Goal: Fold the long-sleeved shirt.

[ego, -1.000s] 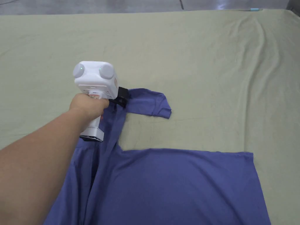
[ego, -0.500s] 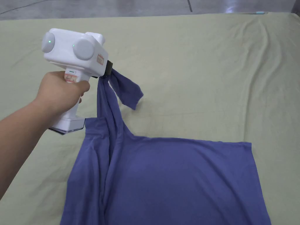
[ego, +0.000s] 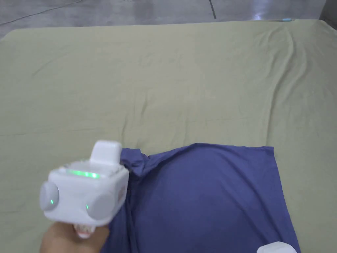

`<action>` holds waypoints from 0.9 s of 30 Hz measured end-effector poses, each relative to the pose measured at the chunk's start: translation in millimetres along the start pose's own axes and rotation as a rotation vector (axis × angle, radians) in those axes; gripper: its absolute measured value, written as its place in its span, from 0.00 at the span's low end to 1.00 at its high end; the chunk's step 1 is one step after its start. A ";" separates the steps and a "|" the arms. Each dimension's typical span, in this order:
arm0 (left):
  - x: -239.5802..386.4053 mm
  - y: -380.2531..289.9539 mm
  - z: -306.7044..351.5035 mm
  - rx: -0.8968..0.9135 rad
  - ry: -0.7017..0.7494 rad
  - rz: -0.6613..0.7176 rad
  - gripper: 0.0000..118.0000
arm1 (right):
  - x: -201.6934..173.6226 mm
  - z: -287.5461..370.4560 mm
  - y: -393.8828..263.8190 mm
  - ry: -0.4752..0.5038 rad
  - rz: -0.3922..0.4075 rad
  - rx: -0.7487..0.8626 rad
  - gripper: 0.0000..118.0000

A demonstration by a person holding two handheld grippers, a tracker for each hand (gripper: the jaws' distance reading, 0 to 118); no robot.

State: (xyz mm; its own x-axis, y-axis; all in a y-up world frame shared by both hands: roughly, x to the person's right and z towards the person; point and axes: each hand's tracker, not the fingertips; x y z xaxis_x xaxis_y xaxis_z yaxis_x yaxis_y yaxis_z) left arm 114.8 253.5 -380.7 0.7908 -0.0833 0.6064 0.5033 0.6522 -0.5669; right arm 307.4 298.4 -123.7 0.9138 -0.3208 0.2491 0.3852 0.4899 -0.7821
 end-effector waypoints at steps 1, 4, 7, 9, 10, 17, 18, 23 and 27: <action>3.4 -14.7 -6.1 -0.025 -0.008 -0.001 0.00 | -1.3 -0.7 0.0 0.003 0.003 -0.001 0.02; 8.1 -49.5 -30.1 -0.113 0.027 0.031 0.19 | -4.8 -3.6 -0.1 0.004 0.008 -0.011 0.02; -5.9 -66.5 -60.5 -0.308 0.003 0.138 0.98 | -4.5 -6.0 -1.3 0.020 0.005 -0.029 0.02; -38.8 -53.4 -64.3 -0.268 -0.119 0.311 0.96 | -0.5 -6.2 0.7 0.031 -0.010 -0.034 0.02; -51.0 -48.5 -58.6 -0.242 -0.156 0.377 0.96 | 2.0 -4.7 2.0 0.021 -0.016 -0.023 0.02; -38.8 -76.3 48.7 -0.118 -0.117 0.325 0.42 | 25.9 -0.3 20.1 -0.082 -0.043 0.084 0.02; -30.3 -81.4 52.8 -0.116 -0.044 0.258 0.00 | 29.2 -3.6 19.8 -0.096 -0.048 0.085 0.02; -12.1 -92.0 41.6 -0.187 -0.044 0.239 0.00 | 45.5 -23.1 18.4 -0.091 -0.107 0.045 0.02; -14.7 -51.4 14.3 -0.074 0.067 0.159 0.00 | 54.4 -35.7 23.0 -0.093 -0.115 0.019 0.02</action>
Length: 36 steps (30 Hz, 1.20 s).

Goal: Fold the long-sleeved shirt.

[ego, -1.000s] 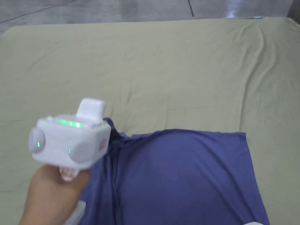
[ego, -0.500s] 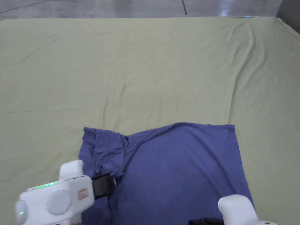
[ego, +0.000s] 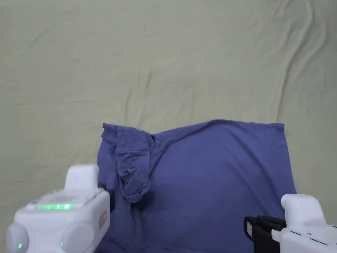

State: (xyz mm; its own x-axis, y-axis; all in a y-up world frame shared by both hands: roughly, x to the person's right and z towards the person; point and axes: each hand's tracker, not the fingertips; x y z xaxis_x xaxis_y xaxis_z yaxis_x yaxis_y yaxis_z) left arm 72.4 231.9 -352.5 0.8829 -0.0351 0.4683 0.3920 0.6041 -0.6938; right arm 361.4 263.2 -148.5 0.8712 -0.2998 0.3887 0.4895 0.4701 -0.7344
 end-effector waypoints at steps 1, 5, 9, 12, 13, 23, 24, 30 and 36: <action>-1.7 15.5 -9.5 0.022 0.024 0.003 0.13 | 1.2 -3.1 2.3 0.000 0.000 -0.005 0.02; -7.0 81.7 -57.8 0.107 0.058 0.003 1.00 | 6.7 -14.3 13.1 0.000 0.003 -0.010 0.02; -8.2 130.9 -111.7 0.024 0.024 0.017 1.00 | 19.2 -27.1 28.9 -0.005 0.002 -0.010 0.02; -3.7 135.9 -152.8 -0.068 -0.013 0.037 1.00 | 36.5 -40.4 47.6 -0.040 0.002 -0.019 0.02; -2.4 137.7 -165.4 -0.072 -0.014 0.027 1.00 | 43.7 -44.3 55.7 -0.052 -0.003 -0.017 0.02; -2.7 149.9 -155.5 -0.128 -0.122 0.056 0.11 | 127.9 -81.9 160.5 -0.111 -0.111 -0.071 0.02; -13.1 156.4 -162.4 -0.116 -0.129 0.087 0.11 | 136.3 -89.6 176.1 -0.114 -0.112 -0.084 0.02; -27.6 170.9 -151.3 -0.080 -0.129 0.059 0.11 | 178.5 -150.2 262.9 -0.168 -0.243 -0.201 0.98; -31.3 165.3 -144.6 -0.079 -0.131 0.059 0.11 | 201.6 -202.5 276.2 -0.308 -0.383 -0.245 0.83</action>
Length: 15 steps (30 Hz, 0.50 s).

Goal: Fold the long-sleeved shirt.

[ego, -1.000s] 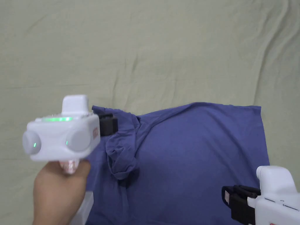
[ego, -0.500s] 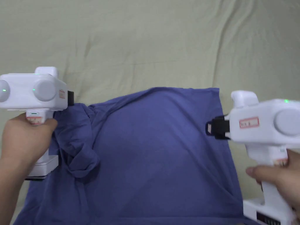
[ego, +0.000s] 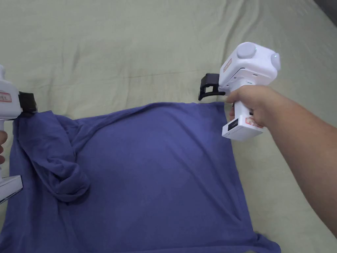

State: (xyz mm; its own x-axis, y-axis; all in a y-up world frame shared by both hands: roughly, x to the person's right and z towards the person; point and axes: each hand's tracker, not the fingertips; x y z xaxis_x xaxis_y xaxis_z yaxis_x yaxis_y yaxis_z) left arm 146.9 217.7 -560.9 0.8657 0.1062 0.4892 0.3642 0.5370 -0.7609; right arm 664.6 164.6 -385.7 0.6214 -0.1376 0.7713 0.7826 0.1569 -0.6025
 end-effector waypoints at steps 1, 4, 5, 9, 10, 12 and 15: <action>-1.5 0.0 -1.6 0.000 0.003 -0.001 0.11 | -3.2 -4.6 -1.5 -0.014 0.010 -0.020 0.82; -5.8 -0.1 -6.0 -0.009 0.014 -0.006 0.11 | -16.8 7.4 -9.5 -0.078 0.074 0.010 0.59; -6.4 -0.8 -5.8 -0.009 0.012 -0.005 0.11 | -21.4 13.8 -13.4 -0.062 0.093 0.027 0.28; -5.5 -9.5 3.9 -0.002 0.031 -0.013 0.11 | -26.9 65.4 -70.5 -0.012 0.101 0.106 0.05; -7.1 -11.6 5.8 0.000 0.016 -0.009 0.11 | -26.7 70.3 -79.2 -0.022 0.114 0.095 0.05; -9.3 -15.8 10.9 -0.003 0.003 0.007 0.11 | -15.7 63.3 -61.7 0.010 0.072 0.035 0.05; -15.1 -17.7 29.7 0.014 -0.018 0.016 0.11 | -5.4 69.9 -51.6 0.059 0.064 0.065 0.05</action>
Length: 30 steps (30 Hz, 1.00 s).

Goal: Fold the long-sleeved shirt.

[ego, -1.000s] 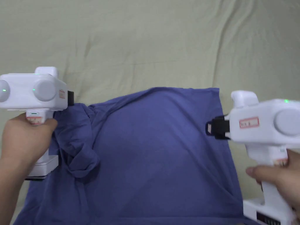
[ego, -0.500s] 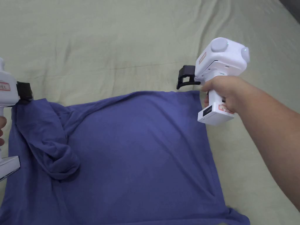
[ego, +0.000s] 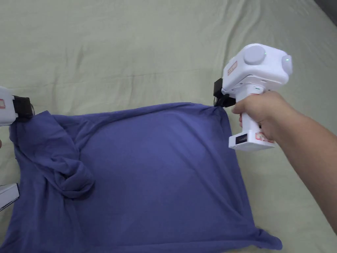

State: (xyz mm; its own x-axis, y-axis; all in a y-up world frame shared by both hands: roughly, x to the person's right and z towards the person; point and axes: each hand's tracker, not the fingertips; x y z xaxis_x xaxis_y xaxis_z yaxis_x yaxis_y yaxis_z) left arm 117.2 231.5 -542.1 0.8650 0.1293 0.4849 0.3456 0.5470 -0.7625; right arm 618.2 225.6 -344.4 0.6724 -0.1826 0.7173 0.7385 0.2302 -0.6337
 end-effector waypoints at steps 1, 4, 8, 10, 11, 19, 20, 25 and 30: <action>-3.3 -1.1 11.9 0.020 -0.031 0.018 0.11 | 3.1 11.8 2.3 0.024 0.027 0.018 0.05; -11.8 -10.7 48.8 0.060 -0.094 -0.004 0.11 | 16.7 43.7 -18.9 0.044 0.091 0.093 0.05; -23.4 -47.6 99.2 0.070 -0.117 -0.053 0.11 | 41.0 85.1 -77.6 0.064 0.142 0.149 0.05; -25.6 -72.0 122.5 0.057 -0.121 -0.076 0.11 | 54.6 97.5 -107.0 0.066 0.153 0.151 0.05; -27.0 -84.7 132.5 0.044 -0.112 -0.089 0.11 | 60.0 101.3 -122.0 0.049 0.178 0.151 0.05; -23.5 -186.5 160.2 -0.129 -0.074 -0.134 0.11 | 82.4 78.8 -270.2 -0.057 0.232 0.026 0.05; -23.3 -196.4 157.0 -0.164 -0.066 -0.113 0.11 | 85.7 74.5 -284.5 -0.049 0.210 0.009 0.05; -37.0 -225.0 124.0 -0.221 0.003 -0.080 0.11 | 85.6 47.0 -306.7 -0.099 0.224 -0.035 0.05; -38.3 -230.7 102.9 -0.227 0.041 -0.060 0.11 | 74.4 31.4 -304.0 -0.171 0.296 -0.048 0.05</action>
State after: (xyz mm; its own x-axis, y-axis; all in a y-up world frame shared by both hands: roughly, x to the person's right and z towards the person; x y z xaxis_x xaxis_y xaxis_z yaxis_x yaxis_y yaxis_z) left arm -33.1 185.5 -340.7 0.8528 0.0657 0.5180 0.4659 0.3521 -0.8117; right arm 442.2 172.0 -89.3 0.8428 0.0496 0.5360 0.5170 0.2028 -0.8316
